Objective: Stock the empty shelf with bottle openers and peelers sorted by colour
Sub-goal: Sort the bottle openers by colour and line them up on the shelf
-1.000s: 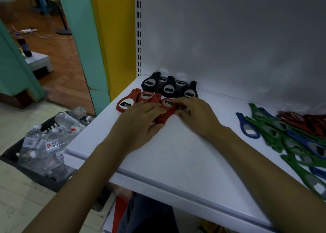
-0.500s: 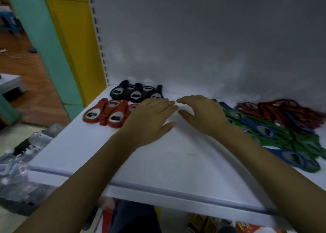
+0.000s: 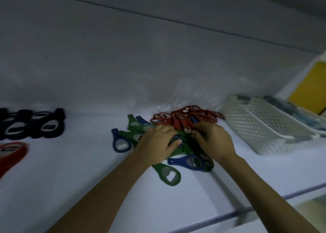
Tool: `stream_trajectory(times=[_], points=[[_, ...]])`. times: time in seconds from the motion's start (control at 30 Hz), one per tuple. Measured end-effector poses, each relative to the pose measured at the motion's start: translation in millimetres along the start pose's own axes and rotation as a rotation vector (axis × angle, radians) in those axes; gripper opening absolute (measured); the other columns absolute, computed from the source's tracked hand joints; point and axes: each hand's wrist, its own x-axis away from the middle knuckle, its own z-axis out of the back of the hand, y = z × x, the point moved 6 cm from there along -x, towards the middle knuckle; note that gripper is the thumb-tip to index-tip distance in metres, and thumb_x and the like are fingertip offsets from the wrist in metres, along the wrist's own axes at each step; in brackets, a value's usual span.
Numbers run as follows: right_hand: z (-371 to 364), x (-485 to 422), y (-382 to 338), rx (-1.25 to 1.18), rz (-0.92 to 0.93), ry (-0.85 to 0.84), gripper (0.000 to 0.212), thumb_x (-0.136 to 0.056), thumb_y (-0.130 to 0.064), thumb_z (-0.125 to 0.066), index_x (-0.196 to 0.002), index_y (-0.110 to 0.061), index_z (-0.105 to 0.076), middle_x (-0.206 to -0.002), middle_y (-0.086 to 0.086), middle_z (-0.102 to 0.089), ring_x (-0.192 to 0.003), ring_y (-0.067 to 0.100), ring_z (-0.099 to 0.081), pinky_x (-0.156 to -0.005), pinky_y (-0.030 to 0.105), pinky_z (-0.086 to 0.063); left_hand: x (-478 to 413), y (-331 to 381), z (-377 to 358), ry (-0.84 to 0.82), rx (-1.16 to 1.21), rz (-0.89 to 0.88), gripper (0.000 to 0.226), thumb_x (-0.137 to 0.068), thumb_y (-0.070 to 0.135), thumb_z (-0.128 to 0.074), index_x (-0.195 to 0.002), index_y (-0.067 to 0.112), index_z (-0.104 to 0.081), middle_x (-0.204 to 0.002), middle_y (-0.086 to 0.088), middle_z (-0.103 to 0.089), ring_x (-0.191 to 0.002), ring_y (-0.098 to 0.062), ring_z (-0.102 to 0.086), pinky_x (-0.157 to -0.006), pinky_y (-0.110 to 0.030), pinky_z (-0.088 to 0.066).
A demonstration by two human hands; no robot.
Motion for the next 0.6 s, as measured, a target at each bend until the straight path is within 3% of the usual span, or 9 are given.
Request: stream_trajectory(times=[0.17,0.23,0.33,0.6], points=[[-13,-27,-11,-0.007,-0.019,0.016,0.025,-0.086,-0.037,-0.062,-0.104,-0.021,-0.066,-0.097,0.004,-0.070,-0.090,0.027,-0.064,-0.070,0.037,-0.053,2,-13,7,0.120,0.121,0.050,0.032,-0.094,0.034,-0.050,-0.116,0.014,-0.064,-0.114,-0.001,-0.066,-0.105,-0.018,-0.058,-0.093,-0.034,-0.045],[-23,-41,-20,0.036,-0.006,-0.035,0.033,-0.085,-0.041,-0.062,-0.108,-0.017,-0.064,-0.101,0.007,-0.069,-0.094,0.030,-0.062,-0.075,0.039,-0.052,2,-13,7,0.133,0.142,0.052,0.031,-0.095,0.033,-0.049,-0.117,0.016,-0.062,-0.114,0.001,-0.065,-0.106,-0.016,-0.057,-0.092,-0.032,-0.045],[-39,-50,-26,0.078,-0.022,-0.114,0.028,-0.089,-0.037,-0.057,-0.107,-0.017,-0.066,-0.101,0.009,-0.069,-0.096,0.031,-0.062,-0.082,0.039,-0.049,0,-17,7,0.158,0.184,0.078,0.032,-0.096,0.034,-0.046,-0.120,0.019,-0.059,-0.117,0.003,-0.062,-0.108,-0.013,-0.055,-0.092,-0.030,-0.045],[-43,-37,-20,-0.077,-0.062,0.017,0.022,-0.081,-0.014,-0.056,-0.100,-0.014,-0.066,-0.091,0.007,-0.070,-0.080,0.027,-0.063,-0.066,0.035,-0.050,-1,-24,4,0.206,0.229,0.159,0.044,-0.093,0.033,-0.047,-0.135,0.022,-0.042,-0.131,0.005,-0.052,-0.118,-0.010,-0.046,-0.093,-0.023,-0.039]])
